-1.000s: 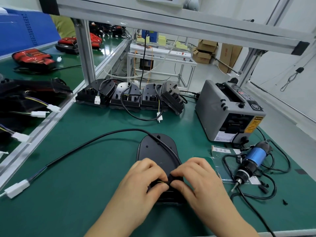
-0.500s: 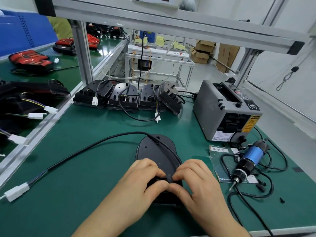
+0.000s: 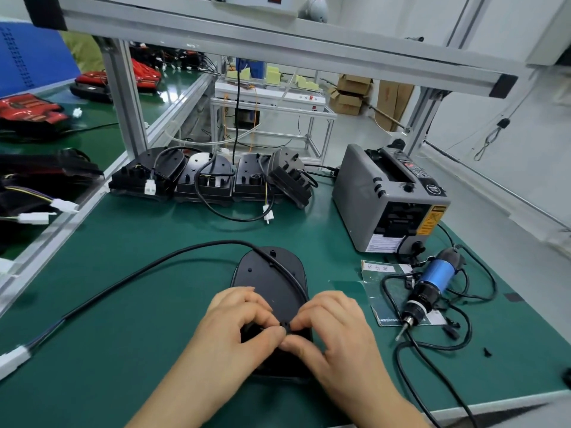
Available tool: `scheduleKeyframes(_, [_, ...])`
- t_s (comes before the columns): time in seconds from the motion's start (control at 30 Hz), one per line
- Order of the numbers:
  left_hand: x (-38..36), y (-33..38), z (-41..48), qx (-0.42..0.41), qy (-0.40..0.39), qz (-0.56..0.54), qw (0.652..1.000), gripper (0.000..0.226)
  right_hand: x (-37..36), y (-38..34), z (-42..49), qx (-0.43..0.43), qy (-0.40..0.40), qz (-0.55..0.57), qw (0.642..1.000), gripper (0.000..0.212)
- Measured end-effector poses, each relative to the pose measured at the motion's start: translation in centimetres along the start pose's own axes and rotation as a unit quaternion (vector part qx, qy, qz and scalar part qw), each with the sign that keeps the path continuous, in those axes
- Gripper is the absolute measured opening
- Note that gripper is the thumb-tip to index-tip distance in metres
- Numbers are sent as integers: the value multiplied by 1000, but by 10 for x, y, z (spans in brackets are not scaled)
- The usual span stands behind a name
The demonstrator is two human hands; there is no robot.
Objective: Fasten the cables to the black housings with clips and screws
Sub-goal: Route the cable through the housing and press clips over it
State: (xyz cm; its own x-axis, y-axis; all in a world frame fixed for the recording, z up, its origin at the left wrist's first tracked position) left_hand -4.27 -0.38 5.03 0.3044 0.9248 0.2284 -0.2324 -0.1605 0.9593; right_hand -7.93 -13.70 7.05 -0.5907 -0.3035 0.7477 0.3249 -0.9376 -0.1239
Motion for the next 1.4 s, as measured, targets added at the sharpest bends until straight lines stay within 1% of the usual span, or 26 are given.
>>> scheduleKeyframes(0.07, [1,0,-1,-7,25,3,1000,19,-3,2,1,-6,-27,11,1000,33])
scheduleKeyframes(0.1, [2,0,-2,-9,41,3,999,21,-5,4,2,-12,-46,21,999,33])
scheduleKeyframes(0.17, [2,-1,-2,-8,61,10,998,23,-7,8,4,-26,-84,52,995,34])
scheduleKeyframes(0.23, [1,-2,-2,-8,67,19,998,25,-9,12,6,-33,-122,92,988,33])
scheduleKeyframes(0.3, [0,-1,-2,-12,68,26,997,25,-10,14,8,-27,-148,105,983,30])
scheduleKeyframes(0.43, [-1,0,-2,-15,71,21,997,21,-11,15,11,-34,-168,99,980,21])
scheduleKeyframes(0.57, [-1,0,-3,-16,71,27,997,22,-14,14,10,-43,-184,112,976,18])
scheduleKeyframes(0.67, [-1,0,-3,-17,73,28,997,22,-7,26,13,-87,-167,150,971,14])
scheduleKeyframes(0.7, [-1,0,-3,-17,71,24,997,22,-2,36,16,-101,-150,127,975,12])
scheduleKeyframes(0.73, [-2,0,-3,-14,69,20,997,21,4,50,21,-114,-139,71,981,10])
scheduleKeyframes(0.77, [-2,-1,-3,-11,66,17,998,20,9,68,26,-129,-142,-11,981,9])
scheduleKeyframes(0.8, [-2,-1,-3,-9,63,16,998,20,13,89,31,-147,-161,-109,970,10])
scheduleKeyframes(0.83, [-2,-2,-3,-9,62,17,998,20,17,112,34,-168,-187,-210,945,14])
scheduleKeyframes(0.9, [-2,-2,-3,-8,60,18,998,20,21,154,37,-194,-252,-370,873,20])
scheduleKeyframes(0.97, [-2,-3,-3,-6,59,16,998,21,17,184,36,-206,-316,-442,814,24])
scheduleKeyframes(1.07, [-2,-4,-3,-4,59,17,998,22,8,206,33,-207,-384,-493,753,29])
scheduleKeyframes(1.13, [-3,-4,-2,-5,57,21,998,22,1,211,33,-197,-407,-514,729,33])
scheduleKeyframes(1.2, [-2,-4,-2,-6,59,20,998,22,-7,212,32,-176,-426,-526,715,35])
scheduleKeyframes(1.3, [-1,-4,-3,-6,58,15,998,23,-15,211,32,-152,-442,-532,706,33])
scheduleKeyframes(1.4, [-2,-3,-3,-5,56,15,998,22,-18,214,32,-157,-439,-530,708,32])
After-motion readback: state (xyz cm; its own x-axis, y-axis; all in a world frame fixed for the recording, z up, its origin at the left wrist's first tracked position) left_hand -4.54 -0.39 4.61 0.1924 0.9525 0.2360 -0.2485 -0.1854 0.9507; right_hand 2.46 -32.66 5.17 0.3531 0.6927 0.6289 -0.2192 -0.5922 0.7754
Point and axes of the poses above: each hand's wrist, its own z-axis towards the middle knuckle, its own x-axis out of the back of the hand, y = z × x, the point moved 8 cm from there along z, towards the middle knuckle, and after that the axes turned 14 degrees about -z, right-handed, at the moved point
